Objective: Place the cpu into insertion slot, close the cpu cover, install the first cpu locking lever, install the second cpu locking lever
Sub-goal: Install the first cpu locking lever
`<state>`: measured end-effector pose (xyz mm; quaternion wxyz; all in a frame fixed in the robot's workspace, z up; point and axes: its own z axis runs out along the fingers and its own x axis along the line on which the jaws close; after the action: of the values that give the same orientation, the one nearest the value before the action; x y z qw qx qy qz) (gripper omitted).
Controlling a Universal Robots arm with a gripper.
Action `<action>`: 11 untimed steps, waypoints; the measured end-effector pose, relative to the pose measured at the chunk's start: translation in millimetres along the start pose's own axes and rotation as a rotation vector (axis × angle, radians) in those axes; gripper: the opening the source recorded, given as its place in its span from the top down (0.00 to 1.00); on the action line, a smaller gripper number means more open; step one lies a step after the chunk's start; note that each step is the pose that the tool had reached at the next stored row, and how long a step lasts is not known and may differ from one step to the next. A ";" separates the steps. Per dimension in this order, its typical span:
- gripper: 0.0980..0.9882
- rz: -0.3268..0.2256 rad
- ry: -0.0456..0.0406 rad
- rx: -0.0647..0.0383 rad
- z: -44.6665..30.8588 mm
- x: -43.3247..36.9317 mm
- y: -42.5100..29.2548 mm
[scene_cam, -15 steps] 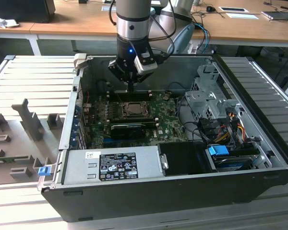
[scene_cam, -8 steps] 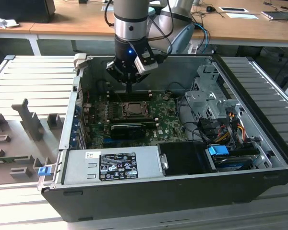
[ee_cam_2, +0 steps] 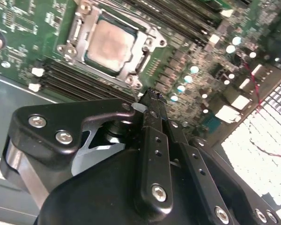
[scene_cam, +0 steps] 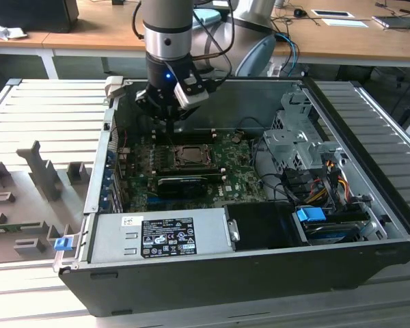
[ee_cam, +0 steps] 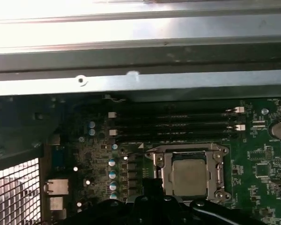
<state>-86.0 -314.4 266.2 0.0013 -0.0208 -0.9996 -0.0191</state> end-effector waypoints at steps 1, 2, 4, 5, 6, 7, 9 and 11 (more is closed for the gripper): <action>0.99 0.000 0.0000 0.000 0.0 3.4 -0.2; 0.99 0.000 0.0000 0.000 0.0 6.4 -0.3; 0.99 0.000 -0.0001 0.000 0.1 10.8 -0.4; 0.99 -0.001 -0.0001 0.000 0.3 12.5 -0.1; 0.99 -0.001 0.0001 0.000 0.4 13.6 1.4; 0.99 -0.001 0.0000 0.000 0.5 14.3 2.9; 0.99 -0.001 0.0000 0.000 0.8 17.6 5.2; 0.99 -0.001 0.0000 0.000 1.3 22.6 5.7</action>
<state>-108.3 -307.7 265.2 0.0013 -0.0204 -0.9996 -0.0191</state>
